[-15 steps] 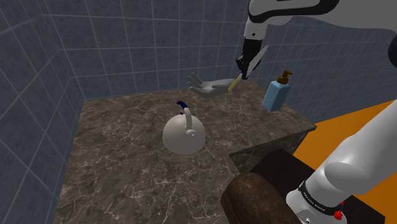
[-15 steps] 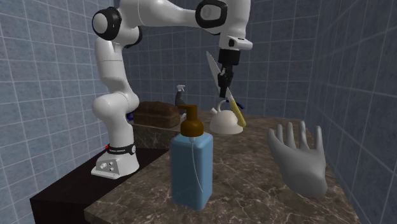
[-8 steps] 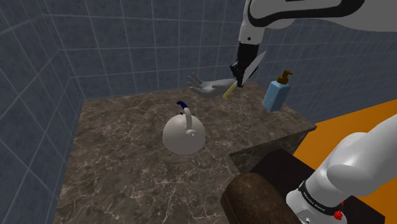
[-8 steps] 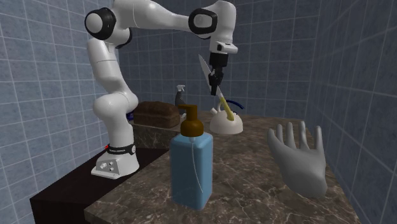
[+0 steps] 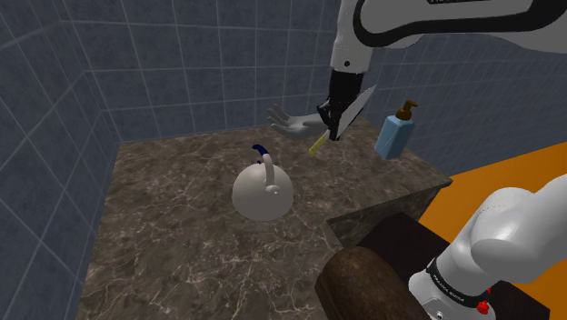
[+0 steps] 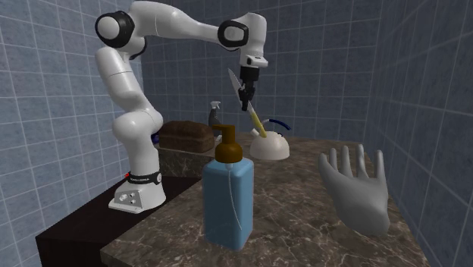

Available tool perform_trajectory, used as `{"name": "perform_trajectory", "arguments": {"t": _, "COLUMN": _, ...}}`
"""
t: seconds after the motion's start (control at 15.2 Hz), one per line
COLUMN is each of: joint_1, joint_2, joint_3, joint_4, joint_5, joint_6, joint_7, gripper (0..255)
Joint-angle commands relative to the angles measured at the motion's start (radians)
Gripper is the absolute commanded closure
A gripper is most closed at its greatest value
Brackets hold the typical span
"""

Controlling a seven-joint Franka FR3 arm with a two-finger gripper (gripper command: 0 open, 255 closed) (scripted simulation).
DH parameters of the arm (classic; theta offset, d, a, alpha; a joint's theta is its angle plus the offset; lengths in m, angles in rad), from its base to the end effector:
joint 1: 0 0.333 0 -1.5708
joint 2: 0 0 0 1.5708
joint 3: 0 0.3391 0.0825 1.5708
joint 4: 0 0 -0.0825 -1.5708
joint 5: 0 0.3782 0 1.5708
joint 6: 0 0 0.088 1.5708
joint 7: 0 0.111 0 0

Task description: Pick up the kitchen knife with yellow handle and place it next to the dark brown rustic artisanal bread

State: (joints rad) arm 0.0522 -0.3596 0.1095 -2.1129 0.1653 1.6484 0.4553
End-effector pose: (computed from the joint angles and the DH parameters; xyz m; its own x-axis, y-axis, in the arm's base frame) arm 0.4123 0.0909 0.5721 0.9386 -0.3104 -0.1506 -0.3225 -0.9444 -0.0640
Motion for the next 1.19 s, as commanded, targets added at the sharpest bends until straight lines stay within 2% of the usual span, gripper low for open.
{"name": "perform_trajectory", "arguments": {"t": 0.0, "joint_1": 0.018, "joint_2": -0.019, "joint_3": 0.03, "joint_4": -0.015, "joint_5": 0.017, "joint_6": 0.003, "joint_7": 0.044, "gripper": 255}}
{"name": "perform_trajectory", "arguments": {"t": 0.59, "joint_1": 0.105, "joint_2": -0.051, "joint_3": 0.182, "joint_4": -0.035, "joint_5": 0.101, "joint_6": 0.031, "joint_7": 0.254, "gripper": 255}}
{"name": "perform_trajectory", "arguments": {"t": 1.12, "joint_1": 0.173, "joint_2": -0.001, "joint_3": 0.333, "joint_4": 0.023, "joint_5": 0.151, "joint_6": 0.07, "joint_7": 0.457, "gripper": 255}}
